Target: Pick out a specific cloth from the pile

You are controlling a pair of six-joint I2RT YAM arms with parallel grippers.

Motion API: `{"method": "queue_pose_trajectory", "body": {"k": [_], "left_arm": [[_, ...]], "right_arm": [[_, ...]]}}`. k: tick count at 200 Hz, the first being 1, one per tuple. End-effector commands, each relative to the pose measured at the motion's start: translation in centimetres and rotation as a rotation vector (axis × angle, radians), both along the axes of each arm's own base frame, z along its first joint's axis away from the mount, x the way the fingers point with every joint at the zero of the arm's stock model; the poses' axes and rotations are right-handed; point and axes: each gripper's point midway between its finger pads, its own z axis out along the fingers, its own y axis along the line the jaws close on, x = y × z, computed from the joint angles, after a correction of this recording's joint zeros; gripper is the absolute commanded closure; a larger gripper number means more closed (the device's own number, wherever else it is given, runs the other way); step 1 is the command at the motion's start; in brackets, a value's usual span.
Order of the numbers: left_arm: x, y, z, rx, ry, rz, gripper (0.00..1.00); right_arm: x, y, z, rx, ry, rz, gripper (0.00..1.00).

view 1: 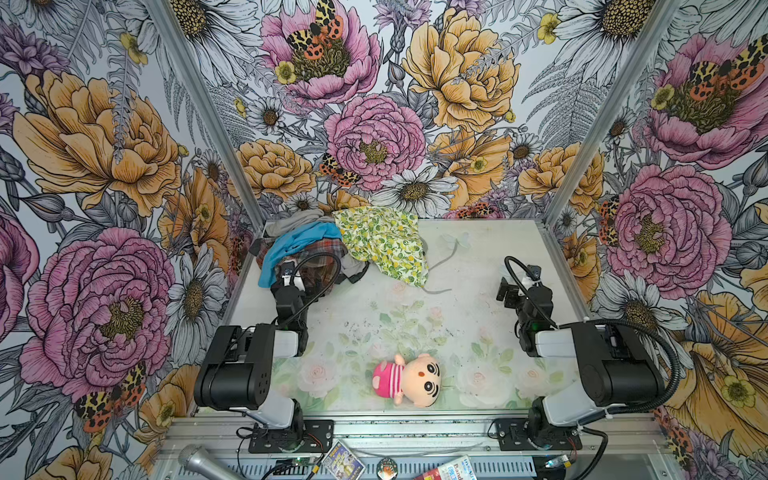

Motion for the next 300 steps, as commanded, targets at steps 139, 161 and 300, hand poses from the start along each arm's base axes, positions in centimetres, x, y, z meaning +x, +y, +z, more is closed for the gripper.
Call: {"method": "queue_pose_trajectory", "body": {"k": [139, 161, 300], "left_arm": [[-0.1, -0.4, -0.4, 0.019, 0.014, -0.025, 0.01], [-0.1, -0.4, -0.4, 0.018, 0.014, -0.026, 0.01], [0.0, -0.4, -0.4, 0.016, 0.015, -0.032, 0.01]], "right_arm": [[0.4, -0.1, 1.5, -0.003, -0.055, -0.009, 0.01], [0.4, -0.1, 1.5, -0.002, -0.055, -0.009, 0.01], [0.8, 0.4, 1.3, -0.006, -0.037, 0.022, 0.00]]}}
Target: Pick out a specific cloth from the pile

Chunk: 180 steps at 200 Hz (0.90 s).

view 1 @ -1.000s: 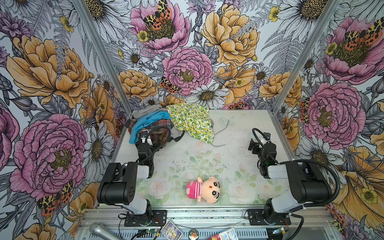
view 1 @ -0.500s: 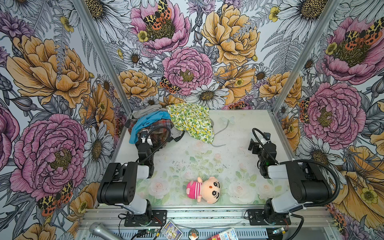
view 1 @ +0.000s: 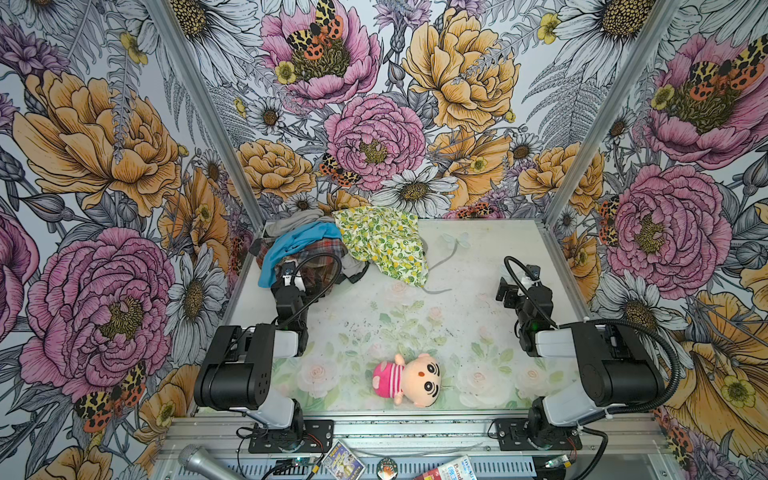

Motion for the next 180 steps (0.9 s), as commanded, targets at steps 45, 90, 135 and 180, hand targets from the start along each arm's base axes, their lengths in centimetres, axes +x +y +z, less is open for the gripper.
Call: {"method": "queue_pose_trajectory", "body": {"k": [45, 90, 135, 180], "left_arm": [[0.0, -0.4, -0.3, 0.001, 0.007, -0.027, 0.01], [-0.5, -1.0, 0.0, 0.005, -0.015, -0.062, 0.01], [-2.4, -0.1, 1.6, -0.019, -0.092, -0.038, 0.01], [-3.5, 1.1, 3.1, -0.044, -0.116, 0.036, 0.01]], "right_arm": [[0.7, 0.2, 1.2, -0.010, -0.028, 0.003, 0.01], [0.7, 0.2, 1.3, -0.013, -0.030, -0.001, 0.01], [0.6, 0.1, 1.4, -0.016, -0.032, -0.003, 0.01], [0.6, 0.1, 1.4, -0.018, -0.033, -0.003, 0.00]]}}
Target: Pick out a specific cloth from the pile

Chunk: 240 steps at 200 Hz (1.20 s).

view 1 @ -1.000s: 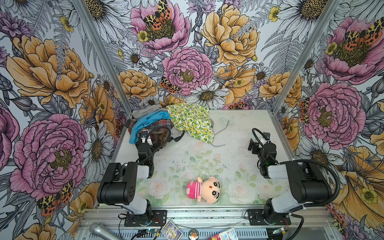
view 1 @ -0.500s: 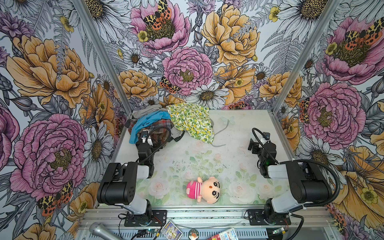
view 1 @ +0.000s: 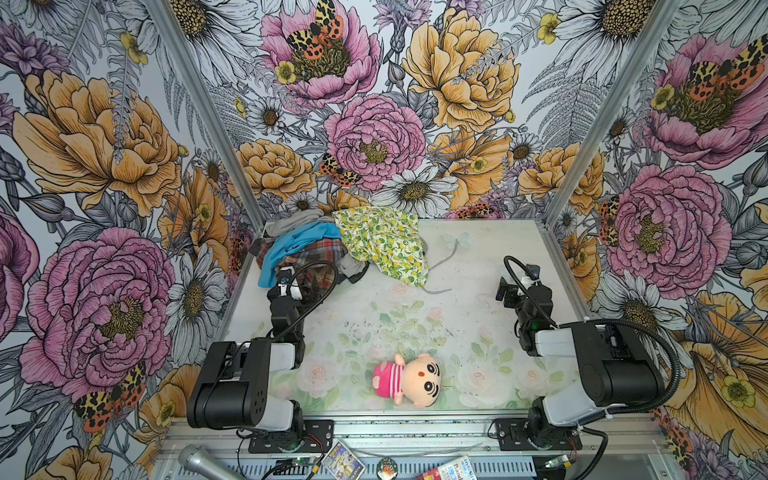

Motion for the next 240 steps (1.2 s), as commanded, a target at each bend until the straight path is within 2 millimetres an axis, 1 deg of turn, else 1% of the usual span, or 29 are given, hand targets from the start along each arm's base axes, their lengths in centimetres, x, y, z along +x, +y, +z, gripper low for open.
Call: {"method": "queue_pose_trajectory", "body": {"k": [1, 13, 27, 37, 42, 58, 67, 88, 116, 132, 150, 160, 174, 191, 198, 219, 240], "left_arm": [[-0.9, 1.1, 1.3, -0.034, -0.040, 0.056, 0.01], [-1.2, 1.5, 1.6, -0.049, -0.035, 0.081, 0.01], [-1.7, 1.7, 1.1, -0.065, 0.002, 0.091, 0.01], [-2.0, 1.9, 1.0, -0.073, 0.027, 0.110, 0.01], [-2.3, 2.5, 0.8, -0.072, 0.052, 0.151, 0.01], [-2.9, 3.1, 0.7, -0.085, 0.108, 0.197, 0.01], [-3.2, 3.2, 0.6, -0.093, 0.137, 0.208, 0.01], [-3.6, 3.4, 1.2, -0.132, 0.176, 0.232, 0.01], [-3.3, 3.3, 1.7, -0.200, 0.259, 0.251, 0.01], [-3.2, 3.6, 2.3, -0.240, 0.290, 0.285, 0.01], [-2.8, 3.3, 3.0, -0.286, 0.323, 0.288, 0.01], [-2.6, 3.2, 3.5, -0.314, 0.339, 0.297, 0.01], [-2.3, 3.0, 4.1, -0.360, 0.359, 0.306, 0.01], [-1.8, 2.4, 4.6, -0.430, 0.385, 0.299, 0.01], [-1.7, 2.1, 4.7, -0.458, 0.399, 0.295, 0.01], [-1.3, 1.2, 4.7, -0.548, 0.445, 0.288, 0.01], [-1.5, 1.2, 4.6, -0.601, 0.489, 0.335, 0.01]], "right_arm": [[0.5, 0.1, 1.4, -0.013, -0.037, -0.003, 0.00], [0.6, 0.0, 1.6, -0.017, -0.036, -0.012, 0.00], [0.5, 0.1, 2.2, -0.026, -0.032, -0.017, 0.00], [0.5, 0.6, 2.8, -0.040, -0.027, -0.002, 0.00], [0.4, 0.6, 3.0, -0.044, -0.019, -0.004, 0.00], [0.2, 0.5, 4.0, -0.039, 0.005, -0.024, 0.01], [-0.1, 0.4, 4.9, -0.046, -0.002, -0.041, 0.01], [-0.3, 0.7, 7.4, -0.052, -0.018, -0.058, 0.01], [-0.2, 1.5, 11.2, -0.027, -0.059, -0.071, 0.01], [0.2, 2.2, 12.7, 0.019, -0.045, -0.070, 0.00], [1.0, 3.3, 14.2, 0.029, -0.022, -0.063, 0.01], [1.5, 4.5, 14.9, 0.048, -0.022, -0.037, 0.01], [2.3, 7.0, 15.4, 0.086, 0.006, 0.043, 0.00], [3.2, 10.8, 15.7, 0.104, 0.036, 0.163, 0.00], [3.4, 12.7, 15.7, 0.110, 0.046, 0.224, 0.01], [3.5, 18.0, 15.6, 0.133, 0.081, 0.403, 0.01], [3.1, 21.9, 15.5, 0.155, 0.099, 0.524, 0.00]]}}
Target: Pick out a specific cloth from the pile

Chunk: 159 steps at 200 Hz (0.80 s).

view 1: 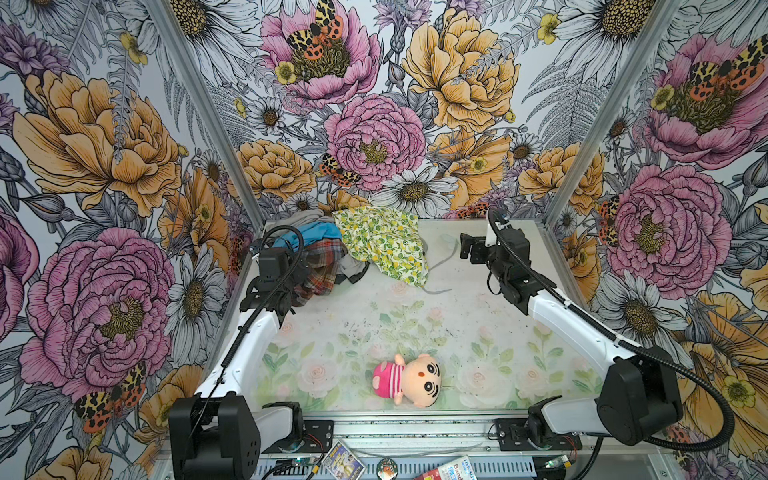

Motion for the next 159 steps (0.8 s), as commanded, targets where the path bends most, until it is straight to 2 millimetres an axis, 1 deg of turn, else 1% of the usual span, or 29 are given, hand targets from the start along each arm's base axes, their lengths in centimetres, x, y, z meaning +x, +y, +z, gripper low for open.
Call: {"method": "queue_pose_trajectory", "body": {"k": [1, 24, 40, 86, 110, 122, 159], "left_arm": [[-1.1, -0.5, -1.1, -0.125, 0.099, 0.053, 0.01], [-1.2, 0.0, -1.4, -0.145, 0.160, 0.103, 0.01], [-0.8, 0.2, -1.7, -0.145, 0.206, 0.114, 0.01], [1.1, 0.3, -3.0, -0.128, 0.331, 0.088, 0.01], [2.3, 0.3, -3.6, -0.110, 0.373, 0.073, 0.02], [2.9, 0.5, -3.6, -0.093, 0.379, 0.071, 0.03], [4.3, 1.0, -3.9, -0.065, 0.394, 0.066, 0.11]], "right_arm": [[-0.9, 4.8, -0.4, 0.043, 0.058, 0.182, 0.00], [-1.9, 8.4, -0.6, 0.083, 0.085, 0.309, 0.01], [-2.9, 10.4, -0.8, 0.091, 0.098, 0.393, 0.00], [-5.5, 14.0, -1.7, 0.083, 0.120, 0.587, 0.00], [-6.4, 15.0, -2.1, 0.065, 0.125, 0.646, 0.01], [-6.7, 15.3, -2.2, 0.061, 0.126, 0.660, 0.01], [-7.0, 15.7, -2.9, 0.051, 0.135, 0.670, 0.02]]}}
